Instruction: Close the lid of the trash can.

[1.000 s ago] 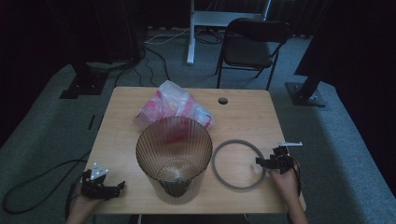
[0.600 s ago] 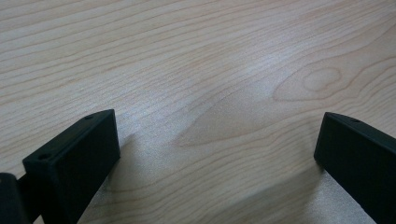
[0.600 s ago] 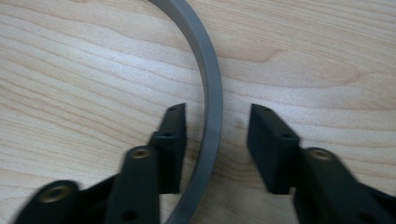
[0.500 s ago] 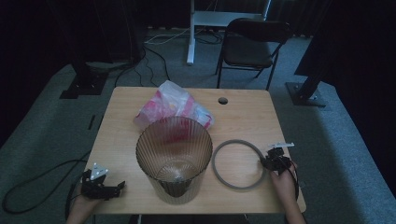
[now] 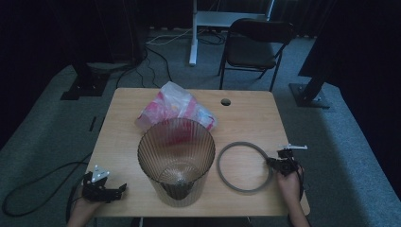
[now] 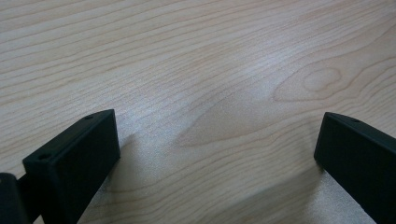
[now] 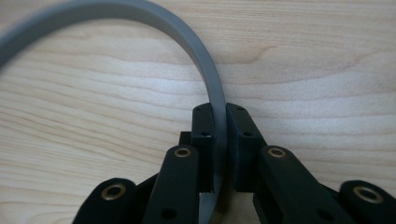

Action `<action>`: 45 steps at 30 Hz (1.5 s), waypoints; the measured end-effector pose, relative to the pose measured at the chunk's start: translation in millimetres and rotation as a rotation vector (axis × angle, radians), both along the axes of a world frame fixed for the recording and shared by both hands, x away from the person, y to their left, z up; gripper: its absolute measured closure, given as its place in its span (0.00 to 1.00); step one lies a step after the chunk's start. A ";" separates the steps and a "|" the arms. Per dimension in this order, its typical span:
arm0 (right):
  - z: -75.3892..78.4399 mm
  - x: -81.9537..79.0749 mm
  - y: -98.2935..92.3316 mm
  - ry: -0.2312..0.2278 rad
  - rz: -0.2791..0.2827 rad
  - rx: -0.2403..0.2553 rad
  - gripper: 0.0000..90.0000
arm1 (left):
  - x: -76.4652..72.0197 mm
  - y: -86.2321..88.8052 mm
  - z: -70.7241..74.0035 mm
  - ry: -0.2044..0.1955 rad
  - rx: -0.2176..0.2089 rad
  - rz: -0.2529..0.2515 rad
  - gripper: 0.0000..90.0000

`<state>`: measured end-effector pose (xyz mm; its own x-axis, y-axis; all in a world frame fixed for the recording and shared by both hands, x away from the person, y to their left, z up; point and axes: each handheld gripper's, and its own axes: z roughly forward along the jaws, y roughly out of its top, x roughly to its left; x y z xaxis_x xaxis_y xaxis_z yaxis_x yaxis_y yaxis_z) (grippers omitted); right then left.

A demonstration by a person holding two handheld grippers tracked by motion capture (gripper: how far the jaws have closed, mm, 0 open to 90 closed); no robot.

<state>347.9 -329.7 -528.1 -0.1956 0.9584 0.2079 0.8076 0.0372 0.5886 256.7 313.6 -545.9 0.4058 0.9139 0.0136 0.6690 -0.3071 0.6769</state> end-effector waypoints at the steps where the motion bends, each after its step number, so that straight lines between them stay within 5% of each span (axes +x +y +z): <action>1: 0.3 -0.5 -3.2 0.001 -0.004 0.033 0.92 | 0.0 0.0 0.0 0.000 0.000 0.000 0.00; 6: 4.7 -4.7 -21.2 -0.029 -0.042 0.197 0.93 | 0.1 0.0 0.0 0.000 0.000 0.000 0.00; 10: 9.0 -8.8 -27.4 -0.039 -0.060 0.224 0.93 | 0.1 0.0 0.0 0.000 0.000 0.000 0.00; 27: 45.1 -20.7 -42.6 -0.131 -0.076 0.276 0.93 | 0.2 -0.1 -0.1 -0.002 -0.001 0.001 0.00; 45: 112.6 -11.9 -39.8 -0.285 -0.072 0.304 0.93 | 0.2 -0.1 -0.3 -0.003 -0.002 0.000 0.00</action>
<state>336.0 -369.5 -415.5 -0.2212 0.8750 0.4306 0.6055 -0.2229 0.7640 256.9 313.5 -546.3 0.4053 0.9141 0.0135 0.6668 -0.3057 0.6797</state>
